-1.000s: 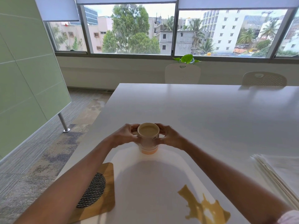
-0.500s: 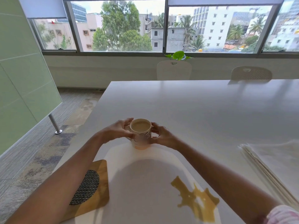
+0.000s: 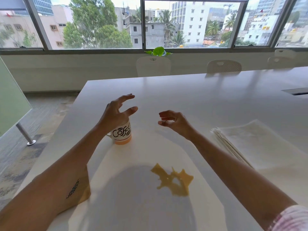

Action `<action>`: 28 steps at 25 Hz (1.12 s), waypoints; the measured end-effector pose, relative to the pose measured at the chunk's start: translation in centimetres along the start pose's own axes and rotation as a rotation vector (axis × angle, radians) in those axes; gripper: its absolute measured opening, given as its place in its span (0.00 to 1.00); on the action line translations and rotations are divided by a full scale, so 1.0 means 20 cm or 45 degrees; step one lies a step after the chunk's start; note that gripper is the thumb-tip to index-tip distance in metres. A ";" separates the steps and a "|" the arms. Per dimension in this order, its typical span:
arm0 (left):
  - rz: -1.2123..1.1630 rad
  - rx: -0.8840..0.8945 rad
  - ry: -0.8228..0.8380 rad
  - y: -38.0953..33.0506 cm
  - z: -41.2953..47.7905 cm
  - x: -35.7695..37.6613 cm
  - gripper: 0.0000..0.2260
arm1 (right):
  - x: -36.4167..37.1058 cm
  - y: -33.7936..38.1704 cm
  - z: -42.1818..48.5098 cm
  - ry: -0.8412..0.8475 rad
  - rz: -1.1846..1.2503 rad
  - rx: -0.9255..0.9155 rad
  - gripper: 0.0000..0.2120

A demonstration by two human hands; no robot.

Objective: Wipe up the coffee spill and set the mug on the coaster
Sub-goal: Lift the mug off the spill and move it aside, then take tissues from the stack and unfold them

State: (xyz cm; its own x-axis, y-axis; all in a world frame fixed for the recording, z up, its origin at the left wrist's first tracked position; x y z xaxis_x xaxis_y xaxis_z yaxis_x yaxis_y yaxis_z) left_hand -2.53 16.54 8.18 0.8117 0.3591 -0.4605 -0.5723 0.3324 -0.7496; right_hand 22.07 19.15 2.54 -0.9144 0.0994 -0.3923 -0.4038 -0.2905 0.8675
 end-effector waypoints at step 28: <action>0.326 0.176 0.716 -0.60 -0.38 1.54 0.23 | -1.05 -0.53 -0.23 -0.367 -0.885 0.351 0.19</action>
State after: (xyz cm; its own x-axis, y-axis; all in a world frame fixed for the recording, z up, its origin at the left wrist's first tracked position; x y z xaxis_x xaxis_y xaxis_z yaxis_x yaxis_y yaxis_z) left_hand 30.18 16.98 -0.72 0.5627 -0.0585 -0.8246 -0.7357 0.4195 -0.5318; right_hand 45.71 15.87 0.15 -0.4069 0.4243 -0.8089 -0.8414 0.1705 0.5127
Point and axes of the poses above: each hand's wrist, its own z-axis towards the middle knuckle, its own x-axis out of the palm, y = z × x, the point moved 6 cm from there along z, towards the middle knuckle, and after that the axes turned 13 degrees about -y, right-handed, at the moved point
